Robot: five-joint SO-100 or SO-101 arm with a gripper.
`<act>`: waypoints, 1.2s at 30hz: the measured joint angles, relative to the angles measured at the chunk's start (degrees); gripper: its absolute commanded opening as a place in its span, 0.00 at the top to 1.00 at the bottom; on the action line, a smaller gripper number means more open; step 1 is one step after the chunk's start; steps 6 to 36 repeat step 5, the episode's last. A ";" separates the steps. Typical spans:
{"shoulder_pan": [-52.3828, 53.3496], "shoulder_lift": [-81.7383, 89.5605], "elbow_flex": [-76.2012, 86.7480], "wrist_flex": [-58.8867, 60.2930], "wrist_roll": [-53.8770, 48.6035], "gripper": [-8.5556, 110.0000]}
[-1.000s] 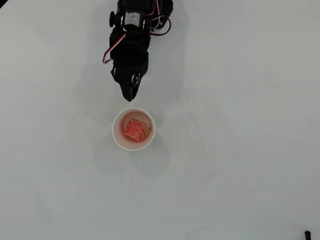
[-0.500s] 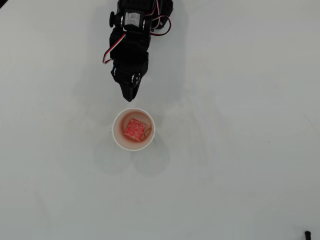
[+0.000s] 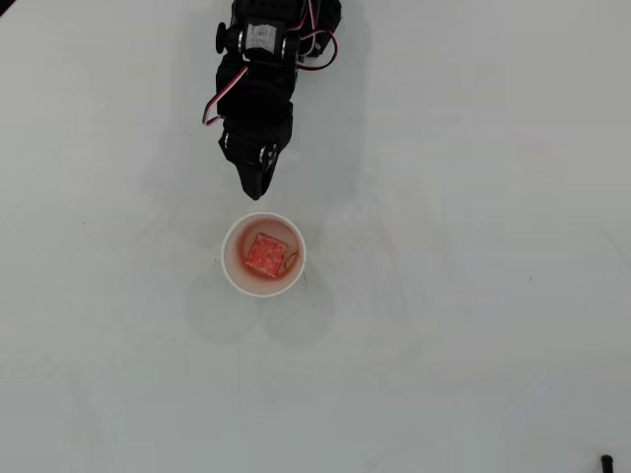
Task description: Grasp a red cube and put it in the cup.
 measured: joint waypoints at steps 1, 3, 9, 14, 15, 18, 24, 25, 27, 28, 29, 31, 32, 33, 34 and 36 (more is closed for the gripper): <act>0.00 0.00 0.00 0.00 0.00 0.93; 0.00 0.00 0.00 0.00 0.00 0.93; 0.00 0.00 0.00 0.00 0.00 0.93; 0.00 0.00 0.00 0.00 0.00 0.93; 0.00 0.00 0.00 0.00 0.00 0.93; 0.00 0.00 0.00 0.00 0.00 0.93; 0.00 0.00 0.00 0.00 0.00 0.93; 0.00 0.00 0.00 0.00 0.00 0.93; 0.00 0.00 0.00 0.00 0.00 0.93; 0.00 0.00 0.00 0.00 0.00 0.93; 0.00 0.00 0.00 0.00 0.00 0.93; 0.00 0.00 0.00 0.00 0.00 0.93; 0.00 0.00 0.00 0.00 0.00 0.93; 0.00 0.00 0.00 0.00 0.00 0.93; 0.00 0.00 0.00 0.00 0.00 0.93; 0.00 0.00 0.00 0.00 0.00 0.93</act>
